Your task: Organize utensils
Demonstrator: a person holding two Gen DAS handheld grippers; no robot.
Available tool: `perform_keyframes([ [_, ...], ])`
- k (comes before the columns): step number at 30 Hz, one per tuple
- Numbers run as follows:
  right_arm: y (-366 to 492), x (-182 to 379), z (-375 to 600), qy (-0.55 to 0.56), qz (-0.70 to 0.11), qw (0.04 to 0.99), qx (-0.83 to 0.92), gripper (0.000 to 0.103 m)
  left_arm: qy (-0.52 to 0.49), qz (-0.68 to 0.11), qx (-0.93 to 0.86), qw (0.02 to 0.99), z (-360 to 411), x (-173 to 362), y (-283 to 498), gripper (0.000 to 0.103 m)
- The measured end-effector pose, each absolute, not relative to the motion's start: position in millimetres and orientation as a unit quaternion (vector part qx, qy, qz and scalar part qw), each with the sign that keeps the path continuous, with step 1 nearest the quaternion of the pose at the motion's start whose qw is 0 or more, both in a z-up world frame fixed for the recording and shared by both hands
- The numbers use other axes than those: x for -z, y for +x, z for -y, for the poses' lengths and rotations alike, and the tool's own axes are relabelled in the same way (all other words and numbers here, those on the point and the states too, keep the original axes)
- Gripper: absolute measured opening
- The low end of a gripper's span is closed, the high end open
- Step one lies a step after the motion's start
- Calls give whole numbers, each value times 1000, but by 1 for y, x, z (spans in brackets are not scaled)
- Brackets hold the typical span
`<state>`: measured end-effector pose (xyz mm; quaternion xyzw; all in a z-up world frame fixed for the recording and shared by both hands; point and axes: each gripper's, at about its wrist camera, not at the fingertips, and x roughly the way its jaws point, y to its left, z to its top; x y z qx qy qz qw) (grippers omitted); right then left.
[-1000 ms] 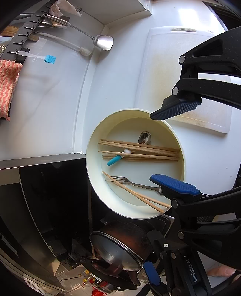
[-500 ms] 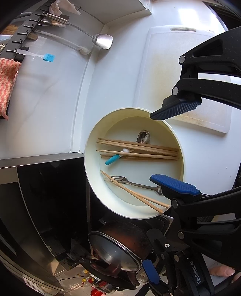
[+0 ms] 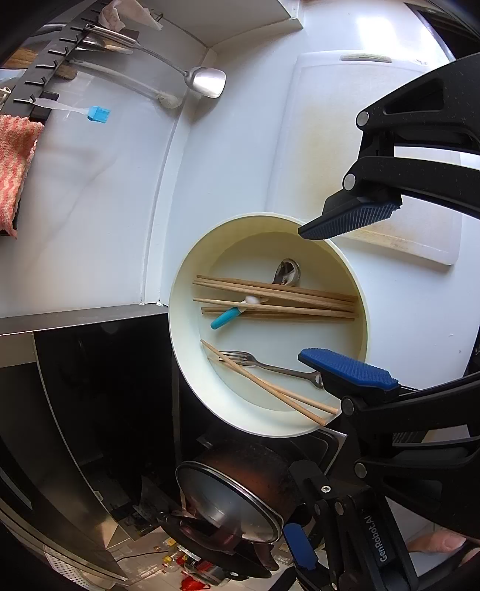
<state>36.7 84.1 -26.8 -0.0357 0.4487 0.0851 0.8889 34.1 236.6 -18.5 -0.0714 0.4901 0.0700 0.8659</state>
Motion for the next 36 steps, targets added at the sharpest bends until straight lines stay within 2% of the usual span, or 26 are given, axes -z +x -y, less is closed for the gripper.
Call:
perform_keyframes([
  [36, 36, 23, -85, -39, -448, 889, -87, 59, -76, -491, -67, 865, -234, 16, 33, 97],
])
